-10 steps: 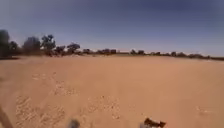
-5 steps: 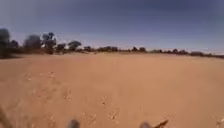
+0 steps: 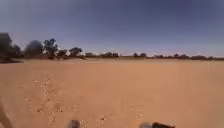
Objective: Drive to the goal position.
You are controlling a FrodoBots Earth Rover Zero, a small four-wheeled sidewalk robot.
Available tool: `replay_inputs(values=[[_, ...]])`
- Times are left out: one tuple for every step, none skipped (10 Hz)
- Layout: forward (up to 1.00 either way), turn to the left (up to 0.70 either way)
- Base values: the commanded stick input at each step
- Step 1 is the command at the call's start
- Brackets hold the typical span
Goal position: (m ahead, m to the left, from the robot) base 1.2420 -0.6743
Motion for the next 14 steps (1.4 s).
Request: replay_inputs(values=[[0.50,-0.01],[0.50,-0.01],[0.50,-0.01],[0.50,-0.01],[0.50,-0.01],[0.50,-0.01],[0.50,-0.01],[0.50,-0.01],[0.50,-0.01],[0.50,-0.01],[0.50,-0.01],[0.50,-0.01],[0.50,-0.01],[0.50,-0.01]])
